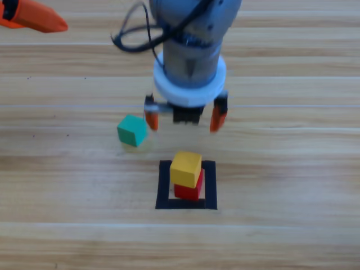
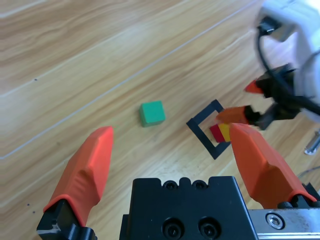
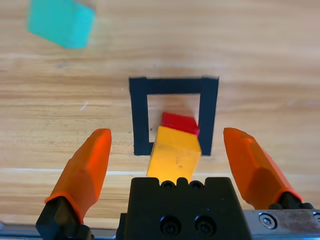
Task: Stack the blocks in the rectangular block: red at the bottom, yellow in the middle, green on top
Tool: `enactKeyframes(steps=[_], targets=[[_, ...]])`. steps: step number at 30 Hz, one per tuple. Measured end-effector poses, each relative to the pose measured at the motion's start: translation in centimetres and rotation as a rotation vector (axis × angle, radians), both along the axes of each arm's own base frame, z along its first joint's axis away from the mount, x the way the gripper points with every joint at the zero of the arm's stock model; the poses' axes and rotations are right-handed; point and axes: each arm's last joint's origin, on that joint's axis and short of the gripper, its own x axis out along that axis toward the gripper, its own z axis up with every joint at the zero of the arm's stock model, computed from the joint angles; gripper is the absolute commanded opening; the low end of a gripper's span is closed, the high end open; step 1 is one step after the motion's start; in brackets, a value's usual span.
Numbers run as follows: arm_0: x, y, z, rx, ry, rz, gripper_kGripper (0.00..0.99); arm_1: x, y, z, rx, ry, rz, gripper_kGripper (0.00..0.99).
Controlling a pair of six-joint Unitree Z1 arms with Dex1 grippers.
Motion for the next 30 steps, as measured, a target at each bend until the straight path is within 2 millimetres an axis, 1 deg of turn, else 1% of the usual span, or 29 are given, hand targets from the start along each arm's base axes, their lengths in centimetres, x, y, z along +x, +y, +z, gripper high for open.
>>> enactKeyframes(steps=[1,2,4,5,7,8,9,10,11,13,14,16,18,20,21,22,23,24,25,27,29,30], targets=[[0.2,0.0,0.2,0.009,0.0,0.009,0.99,0.0,-0.3,1.0,-0.002,-0.031,0.038,0.989],[0.5,0.1,0.8,0.019,-0.008,0.019,0.99,-0.3,-0.7,2.5,0.003,-0.062,0.087,0.988],[1.3,0.1,1.8,0.029,-0.027,0.032,0.99,-0.9,-2.1,6.2,0.014,-0.14,0.187,0.988],[1.7,0.1,2.2,0.032,-0.031,0.036,0.99,-1.2,-2.7,7.6,0.017,-0.166,0.226,0.988],[2.7,0.1,3.0,0.051,-0.027,0.054,0.99,-2.1,-4.4,10.6,0.005,-0.23,0.314,0.989],[3.6,0.1,3.5,0.071,-0.014,0.07,0.99,-2.8,-5.6,11.7,-0.017,-0.244,0.358,0.988],[4.1,0.1,3.7,0.08,-0.005,0.078,0.99,-3.1,-6.1,11.8,-0.033,-0.238,0.376,0.988],[5.0,0.1,4.0,0.09,0.012,0.083,0.99,-3.6,-6.8,12.1,-0.05,-0.231,0.395,0.986],[5.7,0.0,4.1,0.096,0.023,0.085,0.99,-3.9,-7.3,11.8,-0.071,-0.217,0.413,0.986],[7.5,-0.5,3.9,0.121,0.053,0.086,0.99,-4.5,-8.7,10.4,-0.075,-0.207,0.471,0.985],[8.2,-0.8,3.6,0.128,0.059,0.083,0.99,-4.8,-9.4,8.9,-0.048,-0.196,0.507,0.983],[9.3,-1.6,2.4,0.155,0.084,0.076,0.988,-5.3,-11.0,6.6,0.071,-0.215,0.564,0.983],[10.3,-2.8,1.2,0.219,0.109,0.082,0.985,-6.3,-13.4,4.9,0.178,-0.276,0.638,0.983],[11.8,-5.0,-0.4,0.32,0.145,0.097,0.985,-8.0,-16.8,4.4,0.237,-0.352,0.738,0.985],[12.7,-6.5,-1.8,0.352,0.17,0.09,0.983,-8.6,-18.0,5.1,0.263,-0.381,0.757,0.985],[13.2,-8.0,-3.4,0.373,0.201,0.069,0.974,-9.2,-18.8,6.4,0.296,-0.43,0.781,0.985],[13.5,-8.8,-4.4,0.385,0.221,0.059,0.973,-9.4,-19.3,7.0,0.303,-0.461,0.799,0.985],[13.8,-10.5,-6.1,0.402,0.257,0.038,0.974,-9.9,-20.2,8.2,0.306,-0.516,0.833,0.983],[13.8,-11.7,-7.2,0.417,0.278,0.023,0.974,-10.4,-21.0,8.9,0.31,-0.547,0.851,0.983],[13.5,-13.6,-8.3,0.437,0.295,0.001,0.973,-11.4,-22.2,9.6,0.319,-0.587,0.934,0.983],[13.1,-14.8,-8.7,0.448,0.304,0.003,0.974,-12.1,-23.0,10.3,0.31,-0.63,0.993,0.983],[12.9,-15.5,-9.0,0.456,0.307,0.0,0.974,-12.7,-23.8,10.8,0.318,-0.655,1.011,0.983]])
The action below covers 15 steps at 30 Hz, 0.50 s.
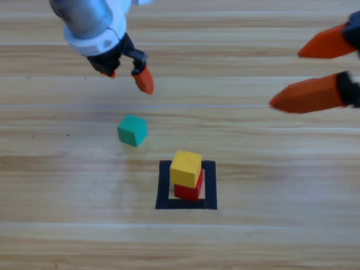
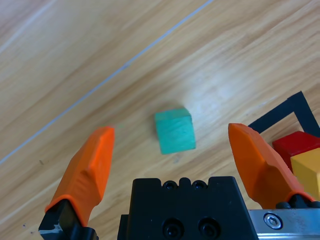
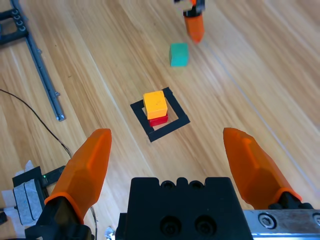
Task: Stack the blocks in the rectangular block: red at the bottom, yellow in the middle, green on top
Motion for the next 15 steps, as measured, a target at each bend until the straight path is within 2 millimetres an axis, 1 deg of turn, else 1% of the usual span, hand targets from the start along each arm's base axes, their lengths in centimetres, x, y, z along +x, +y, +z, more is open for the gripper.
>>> enactKeyframes(steps=[2,4,5,11,15], targets=[[-0.3,-0.8,-0.3,0.001,0.01,0.008,0.976,-0.9,-0.9,0.7,0.036,-0.012,0.053,0.983],[-0.4,-1.5,-0.8,0.008,0.018,0.015,0.974,-2.0,-1.6,1.1,0.075,-0.009,0.134,0.983],[-0.4,-1.7,-1.1,0.013,0.024,0.026,0.974,-2.3,-1.9,1.1,0.08,-0.01,0.144,0.983],[0.1,-2.3,-3.5,0.051,0.062,0.089,0.976,-2.7,-2.0,0.7,0.081,-0.008,0.213,0.985],[0.3,-2.3,-4.2,0.071,0.071,0.099,0.971,-2.9,-2.1,0.2,0.07,-0.015,0.248,0.985]])
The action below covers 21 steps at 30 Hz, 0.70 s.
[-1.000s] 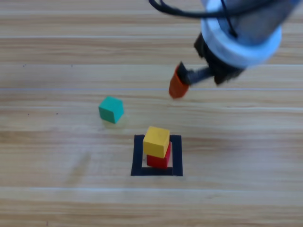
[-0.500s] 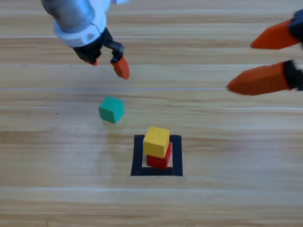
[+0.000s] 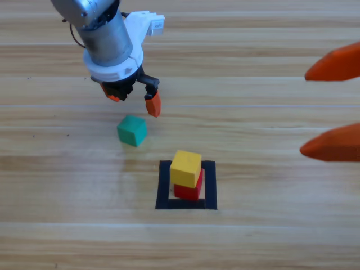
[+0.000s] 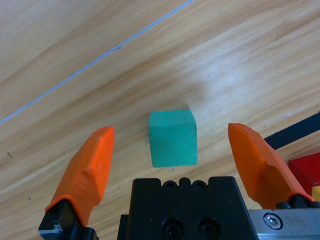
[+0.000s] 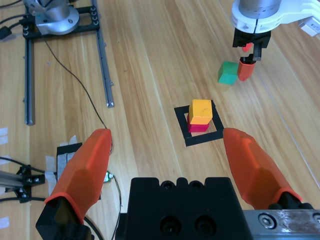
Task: Stack the blocks in the rectangular block: red at the bottom, yellow in the middle, green on top
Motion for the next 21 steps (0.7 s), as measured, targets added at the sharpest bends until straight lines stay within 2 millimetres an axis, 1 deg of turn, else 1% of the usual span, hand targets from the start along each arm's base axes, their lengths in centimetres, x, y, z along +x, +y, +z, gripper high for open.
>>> enactKeyframes(steps=[3,9,12,15,21], targets=[[-0.1,0.1,-0.6,0.017,0.013,0.008,0.969,-0.1,-0.1,-0.6,-0.013,0.006,0.013,0.983],[-0.2,0.2,-1.3,0.026,0.031,0.018,0.969,-0.2,0.0,-0.7,-0.009,0.011,0.035,0.986],[-0.2,0.2,-1.6,0.03,0.038,0.02,0.969,-0.1,0.1,-0.8,-0.015,0.01,0.047,0.986],[-0.3,0.2,-2.3,0.041,0.057,0.02,0.969,0.1,0.4,-1.1,-0.028,0.012,0.056,0.986],[-0.5,0.3,-3.2,0.052,0.076,0.021,0.969,0.3,0.8,-2.0,-0.062,0.054,0.08,0.985]])
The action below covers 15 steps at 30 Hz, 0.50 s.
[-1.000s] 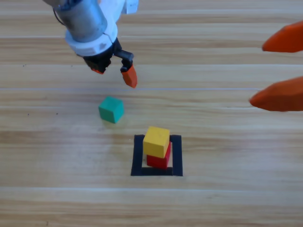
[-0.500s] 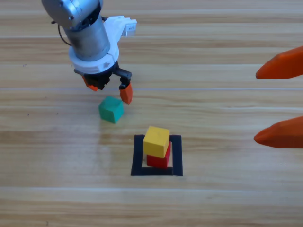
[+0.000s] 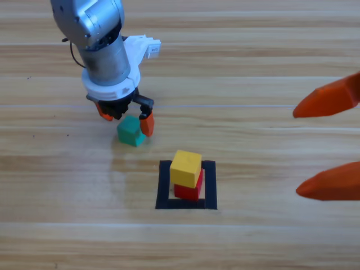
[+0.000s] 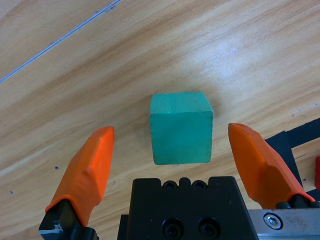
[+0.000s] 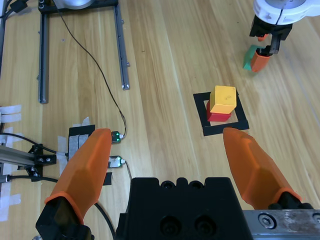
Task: Stack the blocks in the rectangular block: red at the bottom, yellow in the middle, green on top
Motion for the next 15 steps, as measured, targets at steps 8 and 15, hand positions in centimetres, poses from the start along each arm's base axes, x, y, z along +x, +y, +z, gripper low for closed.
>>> enactKeyframes(steps=[8,15], targets=[[-0.3,-0.3,-0.6,-0.001,-0.002,-0.008,0.951,0.3,0.4,-0.5,-0.016,0.014,0.007,0.982],[-0.5,-0.3,-0.9,0.001,0.002,-0.011,0.87,0.8,1.0,-1.2,-0.042,0.035,0.007,0.983]])
